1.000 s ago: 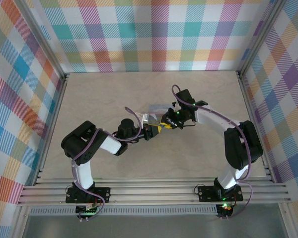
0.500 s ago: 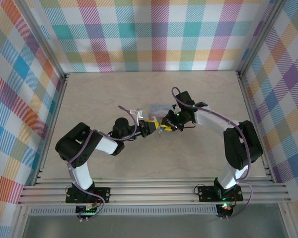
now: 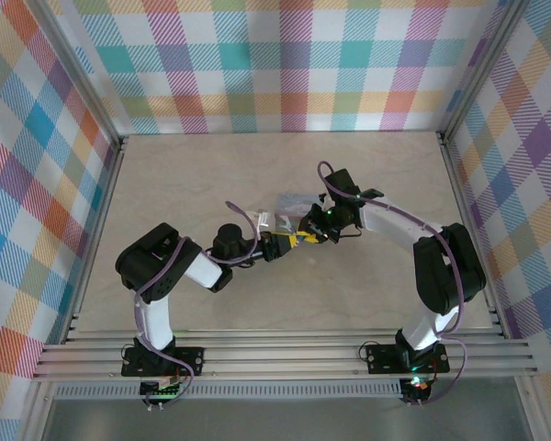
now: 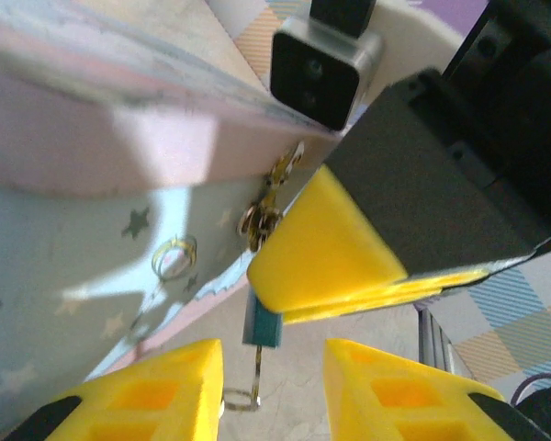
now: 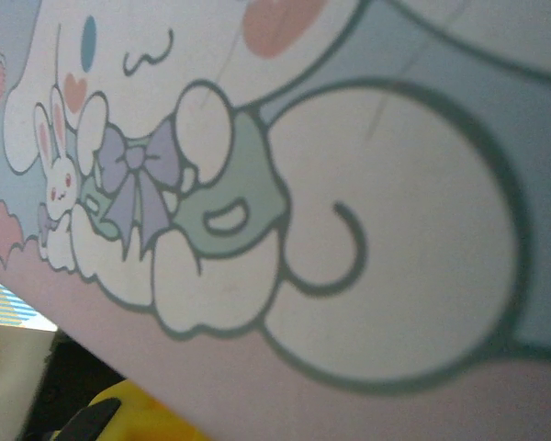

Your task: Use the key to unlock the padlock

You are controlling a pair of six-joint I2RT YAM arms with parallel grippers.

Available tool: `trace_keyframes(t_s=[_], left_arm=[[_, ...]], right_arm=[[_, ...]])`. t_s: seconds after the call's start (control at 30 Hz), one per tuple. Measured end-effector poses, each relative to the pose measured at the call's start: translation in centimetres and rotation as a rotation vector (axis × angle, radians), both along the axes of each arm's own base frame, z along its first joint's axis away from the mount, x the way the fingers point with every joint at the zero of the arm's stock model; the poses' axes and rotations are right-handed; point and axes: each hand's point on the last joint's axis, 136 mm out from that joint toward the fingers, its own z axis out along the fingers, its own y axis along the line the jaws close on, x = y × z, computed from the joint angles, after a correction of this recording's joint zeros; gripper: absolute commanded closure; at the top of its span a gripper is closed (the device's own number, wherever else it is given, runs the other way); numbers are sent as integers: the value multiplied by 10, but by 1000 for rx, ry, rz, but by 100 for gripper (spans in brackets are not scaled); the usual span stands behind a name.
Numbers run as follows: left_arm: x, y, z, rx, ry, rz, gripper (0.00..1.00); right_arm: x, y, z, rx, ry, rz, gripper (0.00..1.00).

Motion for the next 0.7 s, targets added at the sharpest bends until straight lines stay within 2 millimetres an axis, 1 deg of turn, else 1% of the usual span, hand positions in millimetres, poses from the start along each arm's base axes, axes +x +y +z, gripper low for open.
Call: trace_keyframes(t_s=[0.2,0.4,0.5,0.6,0.63,0.7], left_arm=[[-6,-5,-7,9,12,-16,66],[-12,-11,-12,17,21,-34,74],[-12,-11,-12,18,20,-30,83],[-10,-10,-15,24,20,-20,98],[-10,-10,-15,25,17,-19,100],[-9,-10,-14,26,10,-16,100]], right_arm=[[0,0,0,0,0,0,100],[0,0,0,0,0,0,100],[0,0,0,1,0,0,100],[-1,0,1,2,4,1,100],[-1,0,1,1,4,1,100],[-1,-1,1,4,8,-2,100]])
